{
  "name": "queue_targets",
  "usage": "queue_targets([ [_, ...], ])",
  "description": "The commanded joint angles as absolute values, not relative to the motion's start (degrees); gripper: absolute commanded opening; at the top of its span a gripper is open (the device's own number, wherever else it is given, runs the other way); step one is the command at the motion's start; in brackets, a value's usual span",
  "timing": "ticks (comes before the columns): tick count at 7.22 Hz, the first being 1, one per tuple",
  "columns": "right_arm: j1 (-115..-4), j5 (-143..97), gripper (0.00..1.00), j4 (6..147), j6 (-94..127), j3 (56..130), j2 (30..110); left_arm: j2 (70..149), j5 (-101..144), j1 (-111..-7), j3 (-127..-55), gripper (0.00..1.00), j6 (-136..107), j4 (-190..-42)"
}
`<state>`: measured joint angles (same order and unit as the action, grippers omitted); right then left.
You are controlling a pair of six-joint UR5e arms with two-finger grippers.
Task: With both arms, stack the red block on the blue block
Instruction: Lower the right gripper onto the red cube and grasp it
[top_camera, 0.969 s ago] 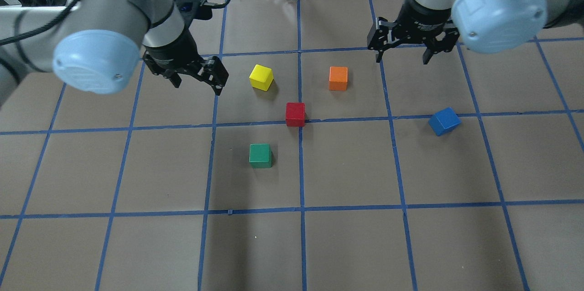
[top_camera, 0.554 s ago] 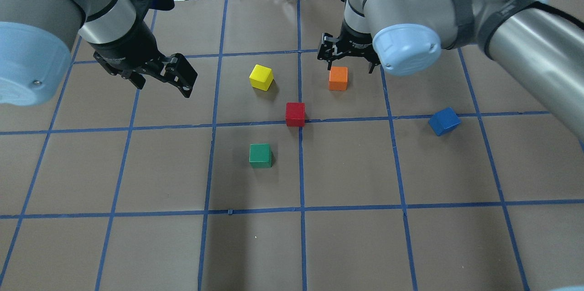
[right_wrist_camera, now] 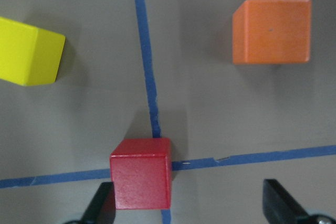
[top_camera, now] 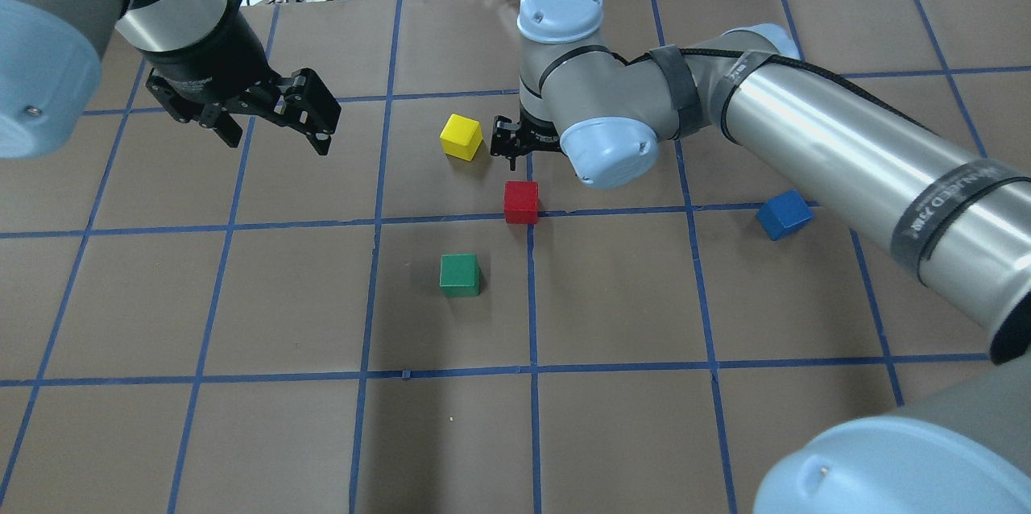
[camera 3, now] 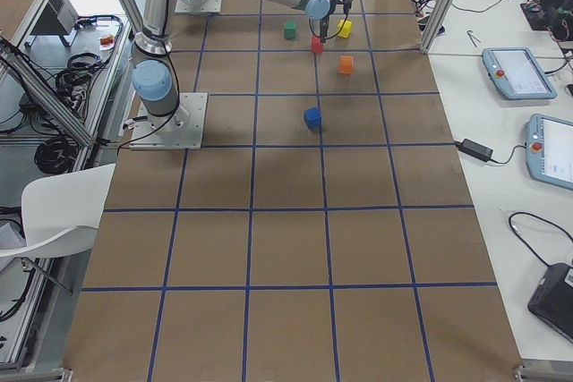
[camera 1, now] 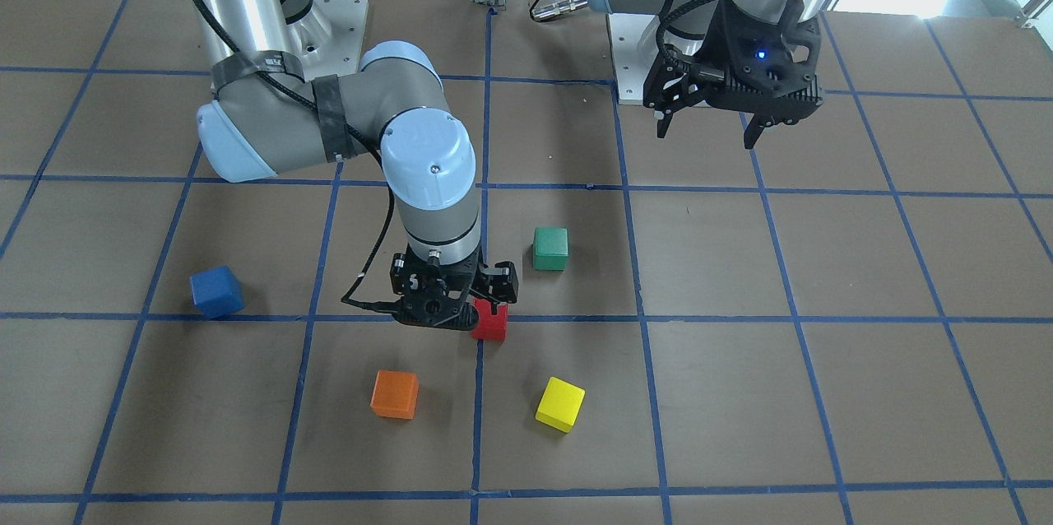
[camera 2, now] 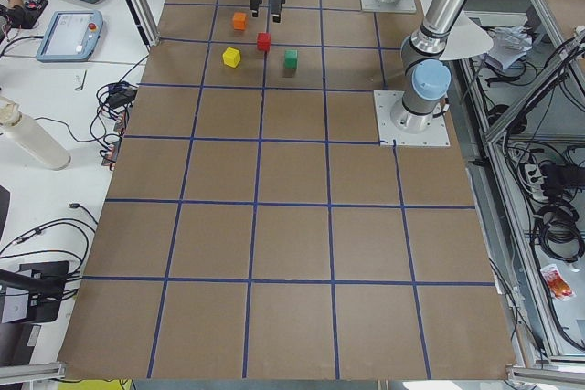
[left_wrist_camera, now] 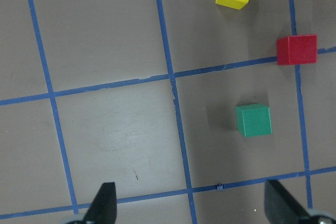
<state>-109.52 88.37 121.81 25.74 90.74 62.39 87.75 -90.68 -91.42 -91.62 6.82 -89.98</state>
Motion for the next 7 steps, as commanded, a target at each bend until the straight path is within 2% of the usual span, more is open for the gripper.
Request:
queue_targets([
  [1, -110.8, 88.2, 1.00, 122.3, 25.8, 90.6, 59.7, 86.8, -90.8, -91.6, -92.3, 1.00, 6.7, -90.4],
  [5, -111.6, 84.6, 1.00, 123.3, 26.1, 90.6, 57.9, 88.7, -90.9, -91.1, -87.6, 1.00, 6.0, -94.4],
  [7, -111.6, 85.2, 1.00, 123.4, 26.1, 90.9, 57.2, 88.6, -90.9, -91.1, -87.7, 1.00, 6.0, -94.5],
])
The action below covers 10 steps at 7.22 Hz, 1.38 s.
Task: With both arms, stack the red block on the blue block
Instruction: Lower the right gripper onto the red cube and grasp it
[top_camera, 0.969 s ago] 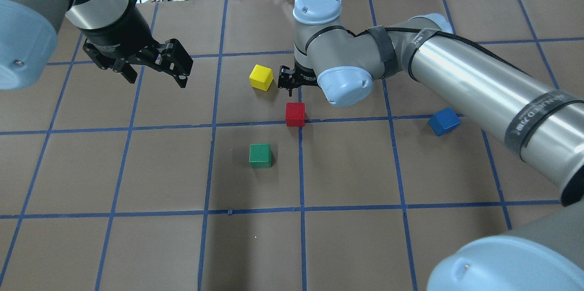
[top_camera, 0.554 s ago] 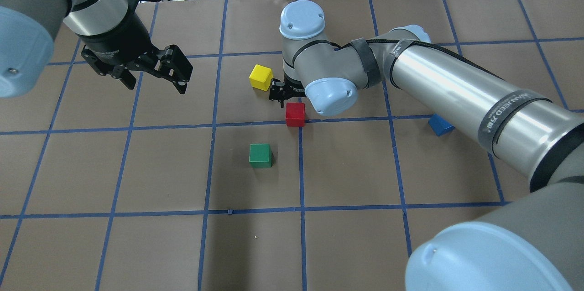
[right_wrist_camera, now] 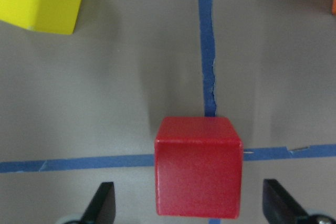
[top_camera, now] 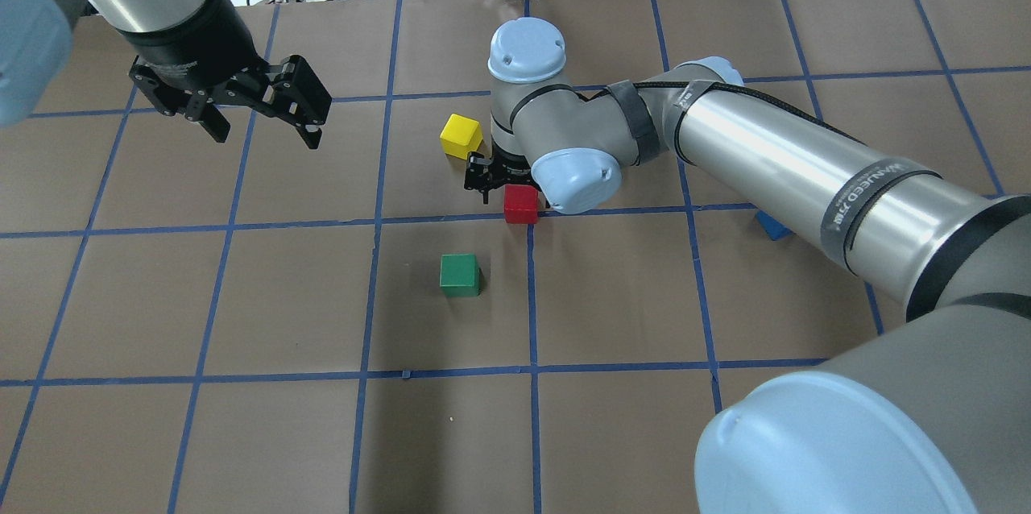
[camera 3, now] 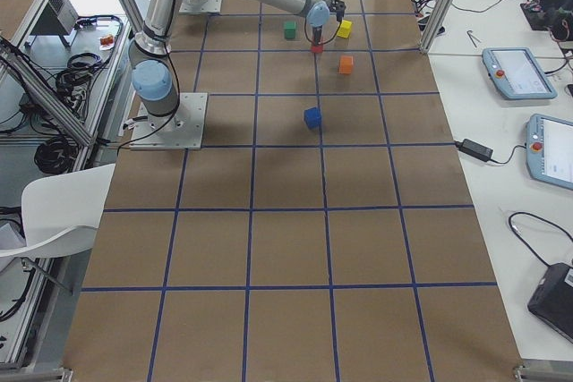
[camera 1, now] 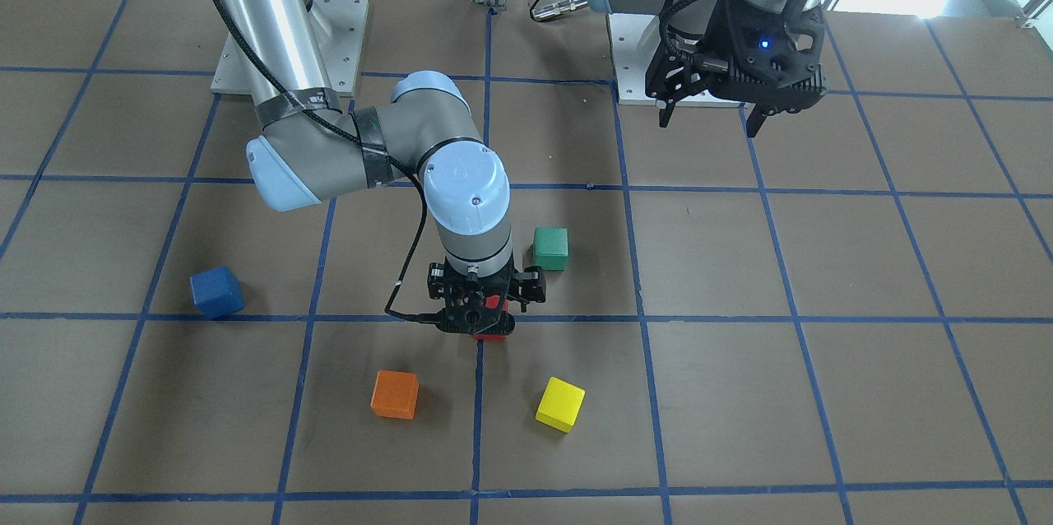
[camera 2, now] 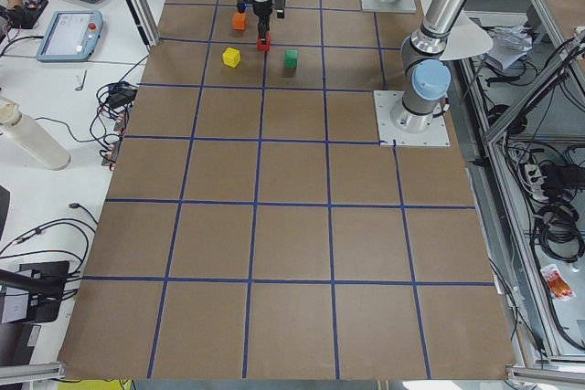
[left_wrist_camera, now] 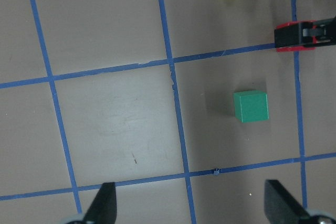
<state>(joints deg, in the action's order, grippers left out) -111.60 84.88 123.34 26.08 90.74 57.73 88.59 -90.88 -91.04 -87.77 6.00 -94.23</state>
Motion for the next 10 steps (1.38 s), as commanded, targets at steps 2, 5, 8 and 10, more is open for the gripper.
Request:
queue_targets([
  [2, -111.6, 85.5, 0.83, 123.8, 26.2, 90.9, 56.7, 88.7, -91.0, -91.1, -87.5, 1.00, 6.2, -94.4],
  [5, -111.5, 85.5, 0.00, 123.8, 25.8, 90.7, 56.4, 88.7, -91.0, -91.1, -87.7, 1.00, 6.2, -94.2],
  [8, -108.6, 86.0, 0.00, 116.0, 25.5, 90.2, 64.5, 88.7, -91.0, -91.1, -87.6, 1.00, 6.2, -94.2],
  [10, -99.3, 87.2, 0.00, 106.0, 18.2, 90.9, 72.4, 88.7, -90.9, -91.1, -87.6, 1.00, 6.2, -94.2],
])
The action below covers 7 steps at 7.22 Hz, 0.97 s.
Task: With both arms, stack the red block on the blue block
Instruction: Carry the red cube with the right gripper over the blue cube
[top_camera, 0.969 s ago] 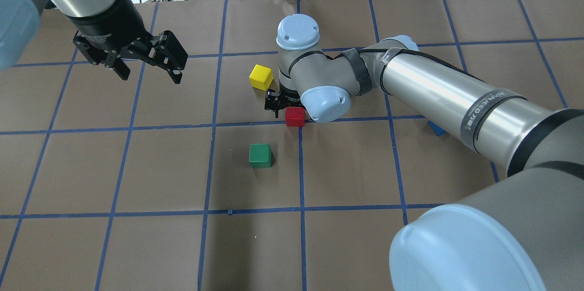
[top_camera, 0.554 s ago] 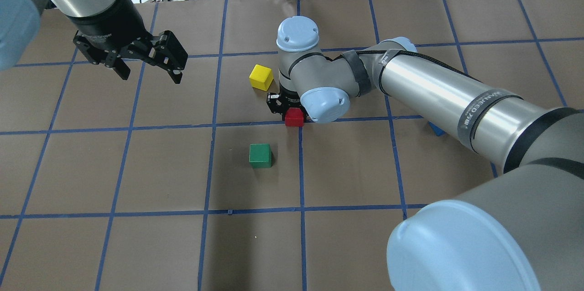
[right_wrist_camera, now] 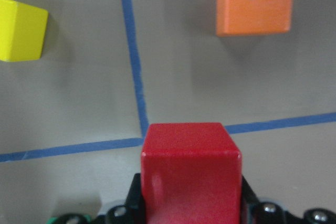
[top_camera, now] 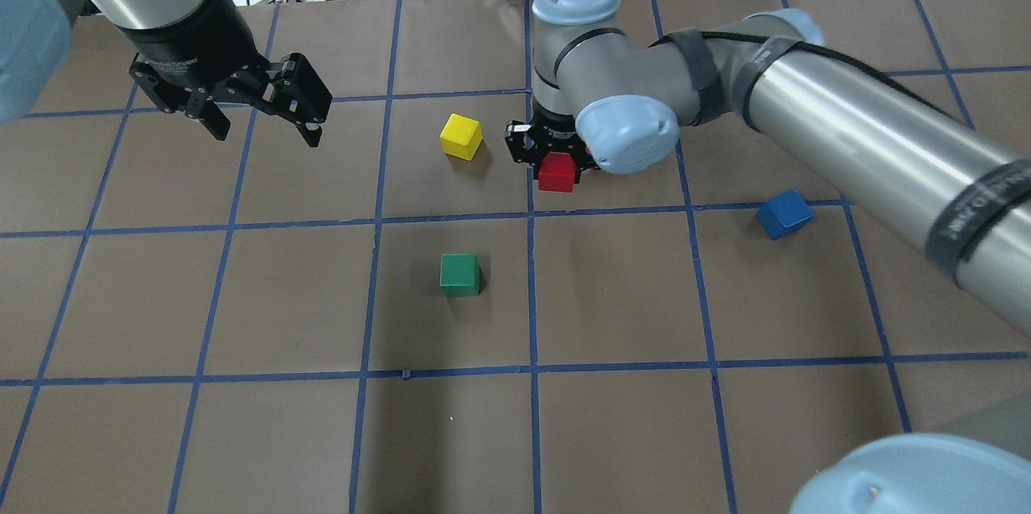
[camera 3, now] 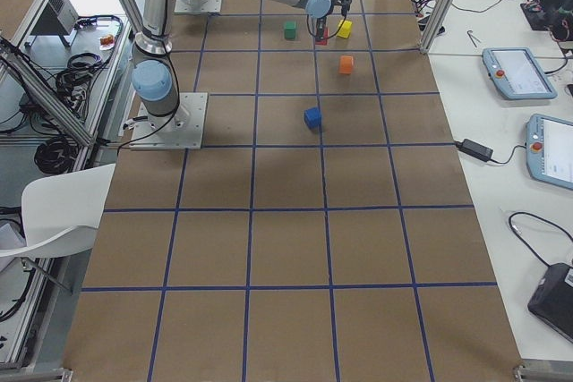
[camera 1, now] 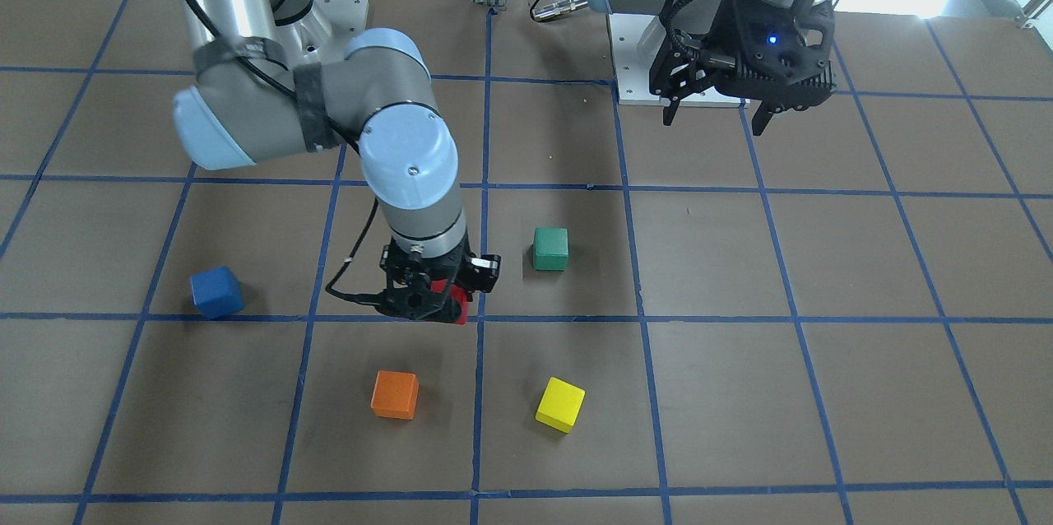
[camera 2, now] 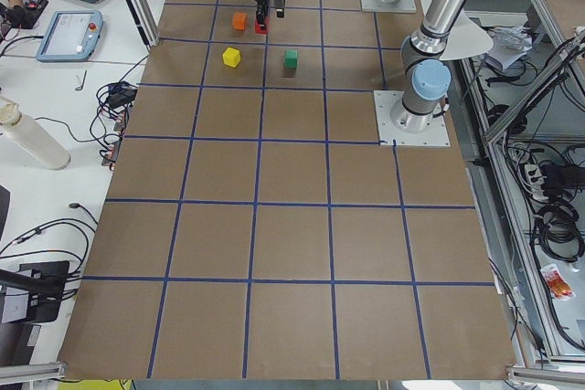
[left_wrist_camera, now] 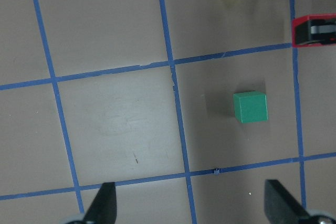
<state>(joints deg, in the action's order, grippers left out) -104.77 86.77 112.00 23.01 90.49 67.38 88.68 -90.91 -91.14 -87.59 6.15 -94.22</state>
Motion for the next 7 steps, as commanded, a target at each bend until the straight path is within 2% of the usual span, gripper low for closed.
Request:
queue_targets([
  [1, -94.6, 87.4, 0.00, 101.9, 11.1, 91.5, 74.6, 88.7, -90.9, -91.1, -87.6, 1.00, 6.1, -94.2],
  [2, -91.4, 87.8, 0.00, 100.0, 5.2, 92.8, 76.6, 88.7, -90.9, -91.1, -87.7, 1.00, 6.1, -94.2],
  [4, -86.1, 92.5, 0.00, 102.4, -12.3, 100.8, 81.1, 88.7, -90.9, -91.1, -87.8, 1.00, 6.1, -94.1],
  [7, -76.3, 92.2, 0.00, 107.6, -27.3, 106.7, 82.2, 88.7, -90.9, -91.1, -87.9, 1.00, 6.1, -94.1],
])
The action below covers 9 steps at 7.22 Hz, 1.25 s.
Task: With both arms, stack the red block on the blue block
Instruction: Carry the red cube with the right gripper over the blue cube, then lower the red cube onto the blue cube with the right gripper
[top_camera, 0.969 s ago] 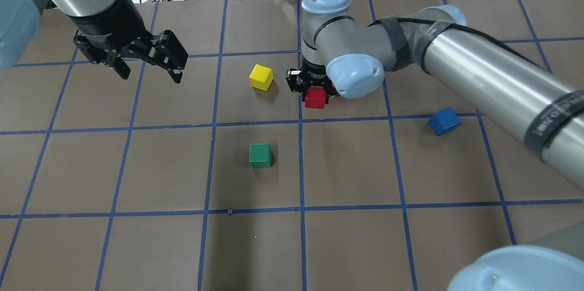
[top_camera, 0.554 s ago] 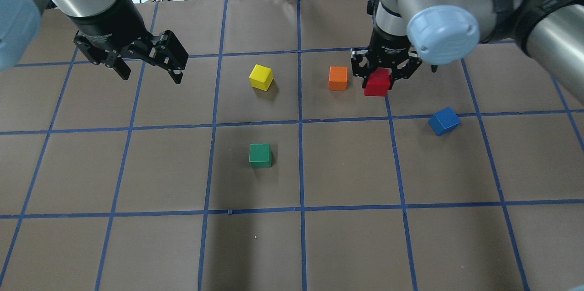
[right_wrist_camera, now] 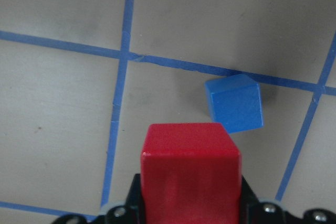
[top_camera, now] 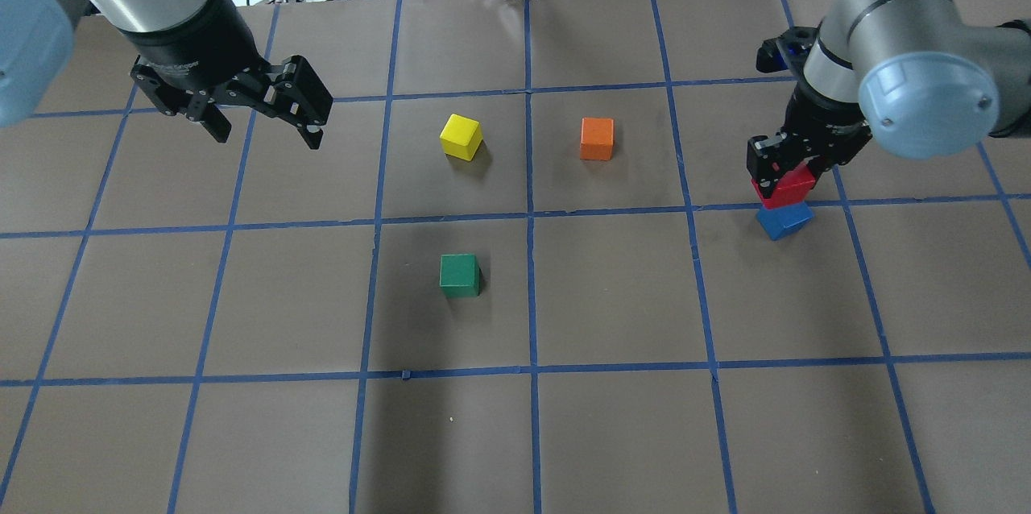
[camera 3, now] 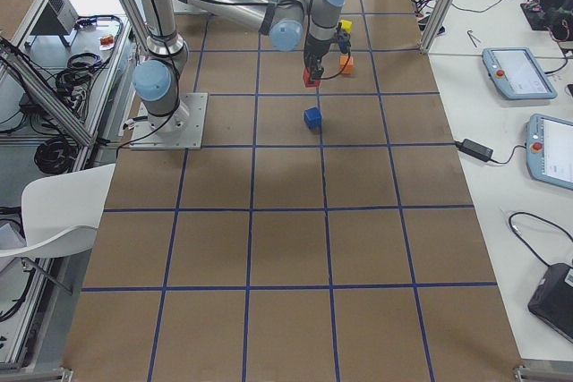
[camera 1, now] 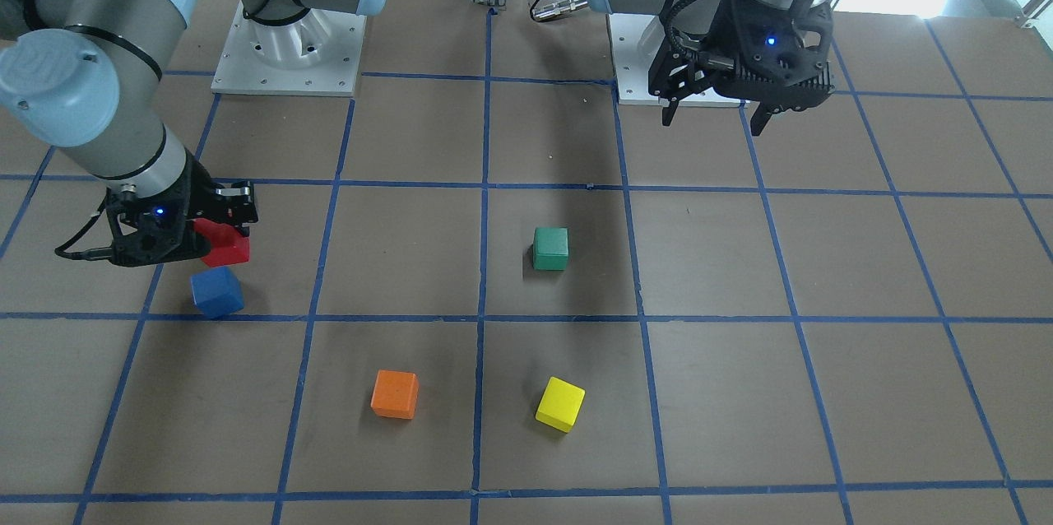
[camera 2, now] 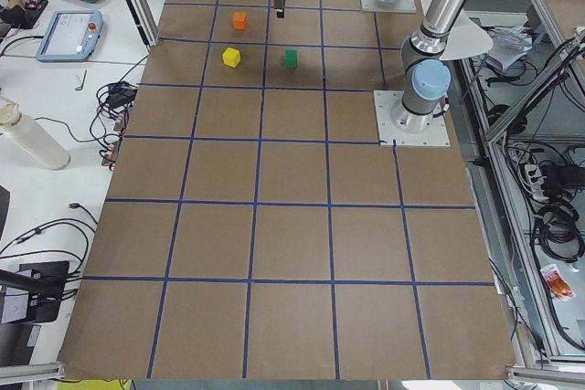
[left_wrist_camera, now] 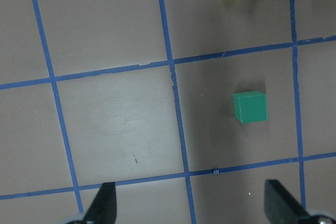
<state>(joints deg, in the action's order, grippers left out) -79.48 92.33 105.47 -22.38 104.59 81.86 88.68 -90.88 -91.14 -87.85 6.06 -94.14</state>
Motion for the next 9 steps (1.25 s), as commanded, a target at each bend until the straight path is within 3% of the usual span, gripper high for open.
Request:
queue_targets([
  [1, -75.9, 92.2, 0.00, 110.4, -28.6, 107.7, 81.9, 88.7, -90.9, -91.1, -87.9, 1.00, 6.1, -94.0],
  [4, -75.8, 91.3, 0.00, 119.9, -28.8, 110.9, 79.8, 88.7, -90.8, -91.1, -88.0, 1.00, 6.0, -94.0],
  [9, -75.8, 91.6, 0.00, 121.9, -28.3, 111.1, 77.7, 88.7, -90.7, -91.1, -88.0, 1.00, 6.0, -94.0],
])
